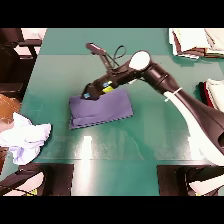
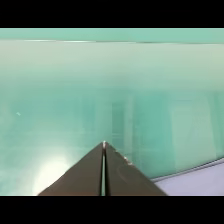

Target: Fold the shirts.

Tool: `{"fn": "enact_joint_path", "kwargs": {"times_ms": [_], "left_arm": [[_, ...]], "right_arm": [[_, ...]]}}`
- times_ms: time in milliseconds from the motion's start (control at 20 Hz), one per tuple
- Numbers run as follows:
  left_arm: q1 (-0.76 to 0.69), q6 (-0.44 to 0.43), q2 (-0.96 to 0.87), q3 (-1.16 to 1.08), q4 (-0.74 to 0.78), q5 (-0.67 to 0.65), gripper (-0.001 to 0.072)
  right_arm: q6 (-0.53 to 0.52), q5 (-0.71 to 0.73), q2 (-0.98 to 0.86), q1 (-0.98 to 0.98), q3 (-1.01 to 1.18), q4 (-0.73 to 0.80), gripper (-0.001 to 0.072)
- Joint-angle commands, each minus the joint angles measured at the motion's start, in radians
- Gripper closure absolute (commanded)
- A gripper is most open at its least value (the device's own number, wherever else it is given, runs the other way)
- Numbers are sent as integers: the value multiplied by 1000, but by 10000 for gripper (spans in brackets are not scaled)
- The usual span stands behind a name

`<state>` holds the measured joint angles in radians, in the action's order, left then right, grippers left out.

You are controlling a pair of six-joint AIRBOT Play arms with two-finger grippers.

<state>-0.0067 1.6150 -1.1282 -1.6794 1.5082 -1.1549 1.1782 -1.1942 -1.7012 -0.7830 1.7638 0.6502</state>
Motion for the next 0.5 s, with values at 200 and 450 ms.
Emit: {"fn": "enact_joint_path", "kwargs": {"times_ms": [200, 450], "left_arm": [[7, 0, 9, 0, -56, -92, 683], [6, 0, 6, 0, -126, -78, 683]], "right_arm": [[81, -50, 147, 368, -369, 222, 320], [113, -16, 65, 531, -509, 64, 79]]}}
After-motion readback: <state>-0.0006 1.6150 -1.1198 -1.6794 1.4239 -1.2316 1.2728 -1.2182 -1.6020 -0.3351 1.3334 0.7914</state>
